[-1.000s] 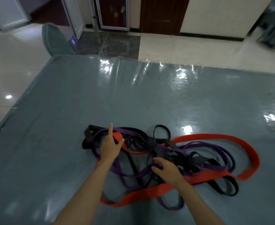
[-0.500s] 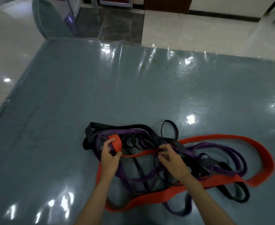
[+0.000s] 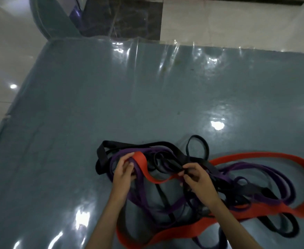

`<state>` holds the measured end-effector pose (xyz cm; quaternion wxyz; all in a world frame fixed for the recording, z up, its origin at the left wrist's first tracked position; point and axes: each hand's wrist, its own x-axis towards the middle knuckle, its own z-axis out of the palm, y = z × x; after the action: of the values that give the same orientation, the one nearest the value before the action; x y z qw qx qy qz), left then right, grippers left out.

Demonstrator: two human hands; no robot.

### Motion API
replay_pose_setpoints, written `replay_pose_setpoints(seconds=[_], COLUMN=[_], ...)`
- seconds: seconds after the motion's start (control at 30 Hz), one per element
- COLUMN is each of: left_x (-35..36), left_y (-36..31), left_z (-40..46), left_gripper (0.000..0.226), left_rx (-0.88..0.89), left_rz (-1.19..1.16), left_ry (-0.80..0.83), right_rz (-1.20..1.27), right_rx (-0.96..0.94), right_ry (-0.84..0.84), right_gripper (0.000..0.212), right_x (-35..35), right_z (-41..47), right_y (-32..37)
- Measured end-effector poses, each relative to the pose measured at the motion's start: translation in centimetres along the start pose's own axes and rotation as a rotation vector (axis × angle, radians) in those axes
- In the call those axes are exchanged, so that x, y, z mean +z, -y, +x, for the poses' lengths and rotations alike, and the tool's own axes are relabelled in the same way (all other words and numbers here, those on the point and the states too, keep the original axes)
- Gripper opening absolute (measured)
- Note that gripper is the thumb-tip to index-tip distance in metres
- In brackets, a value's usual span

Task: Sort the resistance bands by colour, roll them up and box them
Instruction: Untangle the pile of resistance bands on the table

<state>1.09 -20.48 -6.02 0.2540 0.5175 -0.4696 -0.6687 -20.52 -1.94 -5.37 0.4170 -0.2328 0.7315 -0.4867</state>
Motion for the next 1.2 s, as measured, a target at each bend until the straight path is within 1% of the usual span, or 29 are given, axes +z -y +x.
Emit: replay_pose_setpoints(seconds=[0.1, 0.17, 0.23, 0.3, 0.37, 0.43, 0.5, 0.53, 0.63, 0.7, 0.73, 0.8, 0.83, 0.87, 0.9, 0.93, 0.97, 1.0, 1.03, 1.07, 1.1, 1.13, 1.17, 1.2], left_x=[0.2, 0.3, -0.1, -0.6, -1.2, -1.6, -2.1, -2.4, -3.1, -2.9, -2.6, -1.7, -1.1, -0.2, 0.8, 1.7, 2.7, 3.6, 4.5, 5.3, 5.9, 6.2, 6.9, 7.2], left_y=[-0.7, -1.0, -0.6, -0.1, 0.3, 0.1, -0.1, 0.1, 0.8, 0.9, 0.9, 1.0, 1.1, 0.8, 0.6, 0.7, 0.4, 0.4, 0.5, 0.4, -0.2, -0.6, -1.4, -2.0], left_z=[-0.2, -0.6, -0.8, -0.7, -0.8, -1.5, -2.2, -2.4, -3.3, -4.8, -5.8, -7.8, -8.5, -9.2, -9.9, -10.4, -11.2, -11.9, -12.7, -13.7, -14.7, -15.4, -15.7, -15.1], left_gripper=[0.046, 0.055, 0.064, 0.068, 0.07, 0.066, 0.06, 0.06, 0.063, 0.066, 0.068, 0.067, 0.064, 0.062, 0.063, 0.07, 0.081, 0.091, 0.089, 0.074, 0.053, 0.032, 0.017, 0.019], left_rx=[0.06, 0.098, 0.081, 0.078, 0.056, 0.049, 0.081, 0.109, 0.165, 0.176, 0.202, 0.34, 0.428, 0.475, 0.479, 0.433, 0.37, 0.345, 0.361, 0.373, 0.336, 0.316, 0.275, 0.241], left_rz=[0.03, 0.05, 0.094, 0.163, 0.246, 0.294, 0.348, 0.403, 0.593, 0.681, 0.755, 0.93, 0.954, 0.934, 0.873, 0.811, 0.775, 0.756, 0.74, 0.771, 0.752, 0.654, 0.558, 0.563], left_ry=[-0.025, -0.008, 0.004, -0.027, -0.059, -0.075, -0.094, -0.104, -0.128, -0.149, -0.187, -0.275, -0.279, -0.197, -0.039, 0.158, 0.389, 0.579, 0.683, 0.694, 0.661, 0.617, 0.502, 0.342], right_rz=[0.112, 0.151, 0.107, -0.031, -0.172, -0.336, -0.485, -0.551, -0.693, -0.74, -0.747, -0.733, -0.706, -0.653, -0.579, -0.5, -0.443, -0.403, -0.367, -0.325, -0.297, -0.3, -0.34, -0.373], right_rx=[-0.021, -0.058, -0.074, -0.081, -0.075, -0.103, -0.142, -0.163, -0.197, -0.189, -0.192, -0.183, -0.185, -0.197, -0.222, -0.265, -0.315, -0.363, -0.405, -0.439, -0.47, -0.509, -0.561, -0.605], right_ry=[-0.064, -0.126, -0.225, -0.284, -0.233, -0.11, 0.021, 0.054, 0.07, 0.091, 0.091, 0.066, 0.035, -0.002, -0.036, -0.059, -0.057, -0.035, -0.008, 0.02, 0.043, 0.042, 0.01, -0.029], right_gripper=[0.047, 0.052, 0.053, 0.052, 0.051, 0.057, 0.057, 0.054, 0.046, 0.051, 0.055, 0.057, 0.056, 0.055, 0.053, 0.051, 0.05, 0.051, 0.053, 0.055, 0.055, 0.053, 0.05, 0.047], right_x=[-0.7, -1.2, -1.7, -2.1, -2.3, -2.2, -1.8, -1.7, -1.2, -1.1, -1.1, -0.8, -0.4, 0.1, 0.7, 1.5, 2.4, 3.3, 4.2, 4.8, 5.4, 5.7, 5.7, 5.5], right_z=[0.1, 0.2, 0.1, -0.1, -0.8, -2.1, -3.7, -4.5, -6.5, -7.8, -8.4, -9.5, -10.0, -10.4, -10.8, -11.2, -11.6, -12.1, -12.7, -13.2, -13.5, -13.6, -13.8, -13.9], right_y=[1.4, 2.1, 2.2, 1.7, 0.9, -0.2, -1.2, -1.8, -3.8, -4.4, -4.5, -3.9, -3.4, -2.7, -1.7, -0.6, 0.6, 2.1, 3.4, 4.6, 5.5, 6.2, 6.5, 6.5])
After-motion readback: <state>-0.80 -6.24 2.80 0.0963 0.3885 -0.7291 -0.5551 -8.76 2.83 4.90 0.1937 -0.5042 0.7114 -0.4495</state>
